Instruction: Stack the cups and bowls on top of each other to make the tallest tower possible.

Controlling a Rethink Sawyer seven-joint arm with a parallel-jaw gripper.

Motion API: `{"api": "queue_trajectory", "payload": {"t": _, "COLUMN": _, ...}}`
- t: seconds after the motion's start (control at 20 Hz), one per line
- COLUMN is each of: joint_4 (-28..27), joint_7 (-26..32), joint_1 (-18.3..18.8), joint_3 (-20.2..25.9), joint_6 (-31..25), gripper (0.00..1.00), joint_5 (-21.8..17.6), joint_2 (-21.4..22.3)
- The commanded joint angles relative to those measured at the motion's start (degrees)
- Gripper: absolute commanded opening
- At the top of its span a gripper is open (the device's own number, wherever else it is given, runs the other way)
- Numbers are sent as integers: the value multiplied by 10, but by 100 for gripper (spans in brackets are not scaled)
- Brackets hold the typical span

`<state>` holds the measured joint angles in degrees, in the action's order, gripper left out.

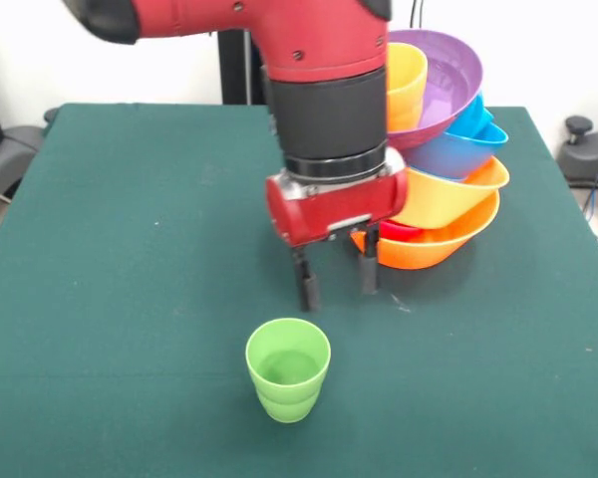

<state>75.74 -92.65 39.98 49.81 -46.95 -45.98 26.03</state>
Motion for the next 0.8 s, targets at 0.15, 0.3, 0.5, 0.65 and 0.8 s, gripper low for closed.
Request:
{"api": "queue_trajectory", "payload": {"t": 0.15, "joint_4": -66, "joint_7": 265, "joint_1": 4, "joint_3": -34, "joint_6": -62, "gripper": 100, "joint_5": -47, "joint_2": -55}}
{"api": "queue_trajectory", "payload": {"t": 0.3, "joint_4": -74, "joint_7": 281, "joint_1": 0, "joint_3": -32, "joint_6": -57, "gripper": 100, "joint_5": -44, "joint_2": -68}}
{"api": "queue_trajectory", "payload": {"t": 0.5, "joint_4": -75, "joint_7": 276, "joint_1": -2, "joint_3": -41, "joint_6": -56, "gripper": 100, "joint_5": -37, "joint_2": -72}}
{"api": "queue_trajectory", "payload": {"t": 0.65, "joint_4": -78, "joint_7": 281, "joint_1": -3, "joint_3": -43, "joint_6": -52, "gripper": 100, "joint_5": -34, "joint_2": -82}}
{"api": "queue_trajectory", "payload": {"t": 0.8, "joint_4": -68, "joint_7": 273, "joint_1": -1, "joint_3": -46, "joint_6": -54, "gripper": 100, "joint_5": -29, "joint_2": -86}}
